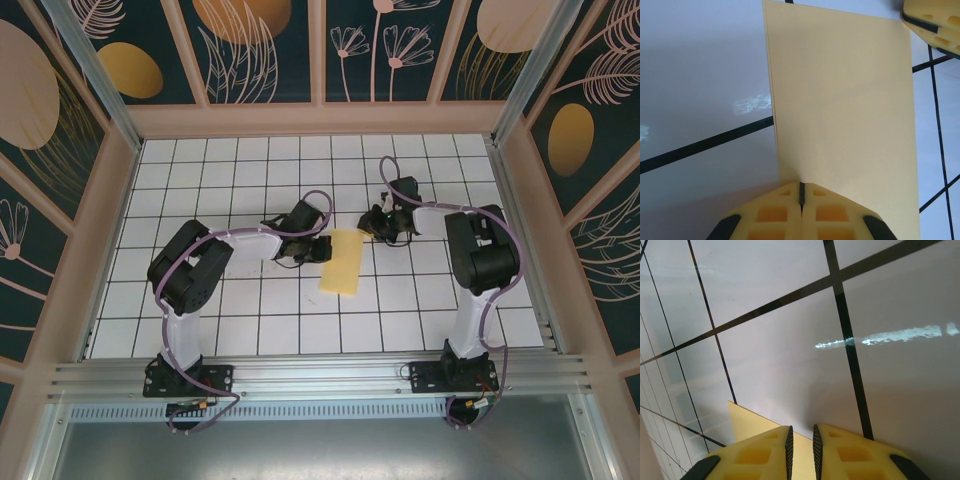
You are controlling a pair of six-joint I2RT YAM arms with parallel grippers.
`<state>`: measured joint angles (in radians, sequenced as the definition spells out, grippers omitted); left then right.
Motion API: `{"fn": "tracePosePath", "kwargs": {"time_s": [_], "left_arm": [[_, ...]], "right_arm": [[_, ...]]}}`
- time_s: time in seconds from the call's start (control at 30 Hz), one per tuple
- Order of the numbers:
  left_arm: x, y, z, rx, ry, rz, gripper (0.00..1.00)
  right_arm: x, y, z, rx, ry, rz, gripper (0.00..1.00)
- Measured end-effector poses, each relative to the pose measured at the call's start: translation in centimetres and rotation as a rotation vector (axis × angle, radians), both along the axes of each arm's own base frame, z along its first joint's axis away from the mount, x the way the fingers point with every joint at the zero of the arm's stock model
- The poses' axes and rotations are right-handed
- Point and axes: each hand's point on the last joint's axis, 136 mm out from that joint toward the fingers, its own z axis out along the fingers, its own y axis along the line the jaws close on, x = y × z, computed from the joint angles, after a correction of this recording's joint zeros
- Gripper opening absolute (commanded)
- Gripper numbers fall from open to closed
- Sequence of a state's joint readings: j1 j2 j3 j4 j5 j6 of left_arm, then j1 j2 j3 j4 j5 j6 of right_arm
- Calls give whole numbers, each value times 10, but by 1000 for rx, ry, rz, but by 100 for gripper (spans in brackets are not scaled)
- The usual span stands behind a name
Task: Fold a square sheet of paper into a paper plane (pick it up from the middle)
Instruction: Fold the square sheet of paper in half at the center of the table.
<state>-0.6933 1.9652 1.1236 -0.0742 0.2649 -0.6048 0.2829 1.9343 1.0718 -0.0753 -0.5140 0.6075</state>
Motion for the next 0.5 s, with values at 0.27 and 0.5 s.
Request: {"fn": "tracePosePath", "kwargs": {"time_s": [0.27, 0.5], "left_arm": [[0, 0, 0, 3, -3, 2, 0], [0, 0, 0, 2, -4, 2, 0]], "right_arm": [[-4, 2, 47, -2, -85, 7, 23], [-59, 30, 55, 20, -100, 101, 24]]}}
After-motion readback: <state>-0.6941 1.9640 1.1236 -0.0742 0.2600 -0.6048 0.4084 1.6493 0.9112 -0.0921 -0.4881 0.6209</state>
